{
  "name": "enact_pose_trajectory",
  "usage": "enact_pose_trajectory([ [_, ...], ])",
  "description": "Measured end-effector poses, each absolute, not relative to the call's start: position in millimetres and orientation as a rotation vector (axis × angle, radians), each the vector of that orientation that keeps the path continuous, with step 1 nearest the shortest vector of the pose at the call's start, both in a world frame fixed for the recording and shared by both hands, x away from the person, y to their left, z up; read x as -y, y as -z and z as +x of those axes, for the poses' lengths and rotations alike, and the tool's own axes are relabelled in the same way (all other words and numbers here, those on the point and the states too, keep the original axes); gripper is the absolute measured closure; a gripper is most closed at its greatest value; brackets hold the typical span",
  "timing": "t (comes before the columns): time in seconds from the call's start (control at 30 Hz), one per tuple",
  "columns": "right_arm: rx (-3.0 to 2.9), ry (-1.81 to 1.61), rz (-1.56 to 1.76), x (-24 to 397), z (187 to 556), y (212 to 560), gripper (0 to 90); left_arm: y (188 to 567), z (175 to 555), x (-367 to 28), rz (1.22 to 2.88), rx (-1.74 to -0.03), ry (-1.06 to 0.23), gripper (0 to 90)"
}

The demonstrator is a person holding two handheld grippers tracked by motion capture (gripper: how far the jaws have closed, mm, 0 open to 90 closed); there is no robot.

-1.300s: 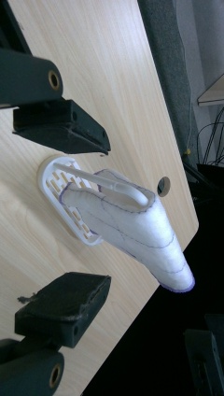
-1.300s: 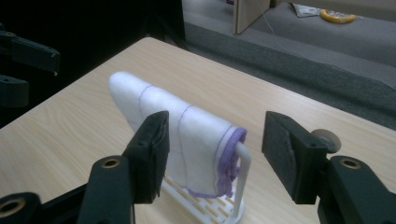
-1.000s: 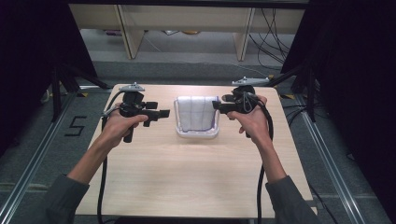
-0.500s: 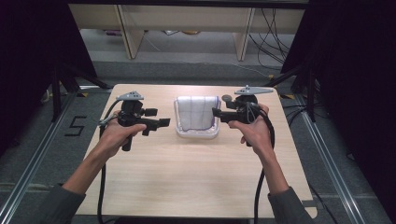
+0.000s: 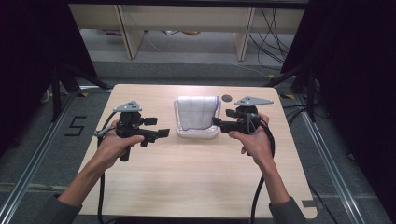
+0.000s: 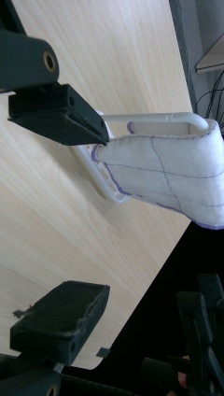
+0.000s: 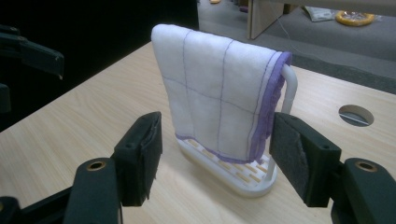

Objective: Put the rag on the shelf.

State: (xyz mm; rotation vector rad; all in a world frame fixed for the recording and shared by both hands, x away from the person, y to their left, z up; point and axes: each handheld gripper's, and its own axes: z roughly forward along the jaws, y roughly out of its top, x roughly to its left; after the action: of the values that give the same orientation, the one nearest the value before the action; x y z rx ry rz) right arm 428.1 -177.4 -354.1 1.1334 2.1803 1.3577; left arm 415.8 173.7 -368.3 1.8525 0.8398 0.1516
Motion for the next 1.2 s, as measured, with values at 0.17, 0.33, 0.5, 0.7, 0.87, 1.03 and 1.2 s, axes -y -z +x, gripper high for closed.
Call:
enact_pose_trajectory([
  [0.17, -2.197, -1.378, 1.12, 177.2, 422.3, 358.7, 35.6, 371.4, 408.2, -172.5, 1.859, -0.824, -0.147, 20.7],
  [0.33, -2.203, -1.378, 1.133, 177.0, 415.7, 362.0, 35.3, 376.7, 402.1, -174.3, 1.855, -0.817, -0.149, 20.4],
  [0.5, -2.203, -1.408, 1.127, 175.9, 410.7, 366.5, 34.8, 381.7, 396.2, -175.3, 1.877, -0.815, -0.158, 20.4],
  [0.7, -2.215, -1.4, 1.133, 174.6, 404.9, 373.6, 32.3, 389.5, 389.0, -173.4, 1.889, -0.791, -0.148, 20.0],
  [0.87, -2.229, -1.406, 1.146, 171.2, 401.9, 377.7, 32.3, 396.3, 383.0, -171.7, 1.898, -0.778, -0.147, 19.5],
  [1.03, -2.228, -1.426, 1.135, 167.2, 399.4, 382.9, 32.3, 404.6, 378.0, -173.1, 1.908, -0.782, -0.138, 19.5],
  [1.2, -2.259, -1.417, 1.098, 164.7, 398.5, 390.1, 32.3, 412.9, 372.4, -175.5, 1.911, -0.777, -0.131, 19.3],
])
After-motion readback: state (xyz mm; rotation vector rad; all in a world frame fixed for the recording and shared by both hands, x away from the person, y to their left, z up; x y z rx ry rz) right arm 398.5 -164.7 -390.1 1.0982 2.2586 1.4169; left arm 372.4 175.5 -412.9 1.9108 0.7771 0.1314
